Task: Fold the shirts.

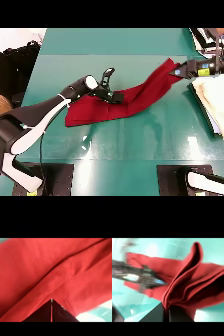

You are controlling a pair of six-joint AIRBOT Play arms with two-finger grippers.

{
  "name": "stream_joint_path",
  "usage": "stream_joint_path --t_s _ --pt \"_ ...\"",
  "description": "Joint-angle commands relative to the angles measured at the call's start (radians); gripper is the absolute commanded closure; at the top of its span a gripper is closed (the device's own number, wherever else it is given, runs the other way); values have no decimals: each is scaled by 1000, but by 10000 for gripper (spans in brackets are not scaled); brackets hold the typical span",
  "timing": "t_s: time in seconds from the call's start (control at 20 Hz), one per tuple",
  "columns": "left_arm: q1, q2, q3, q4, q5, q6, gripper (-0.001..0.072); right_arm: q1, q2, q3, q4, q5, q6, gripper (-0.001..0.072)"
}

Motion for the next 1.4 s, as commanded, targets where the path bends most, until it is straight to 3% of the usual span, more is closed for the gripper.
stream_joint_path --t_s 0.0,0.25,0.5,0.7,1.05,1.15,1.2,1.35 --pt "-16 -56 42 -3 -15 -13 682 162 23 92 21 -62 26 699" --pt "-16 -60 44 -1 -13 -11 682 319 21 126 21 -158 26 699" --pt "50 8 101 70 -148 -14 682 409 18 126 19 -204 23 699" --pt "211 192 101 306 -263 -41 682 526 -41 126 21 -267 23 698" --pt "553 532 101 497 -335 -37 681 913 -348 205 17 -661 4 687" --pt "613 578 101 497 -338 -37 681 974 -466 298 17 -669 -3 306" --pt "631 589 102 497 -346 -37 681 987 -515 346 19 -622 -3 231" --pt "645 594 103 497 -389 -35 681 954 -562 420 9 -421 5 309"
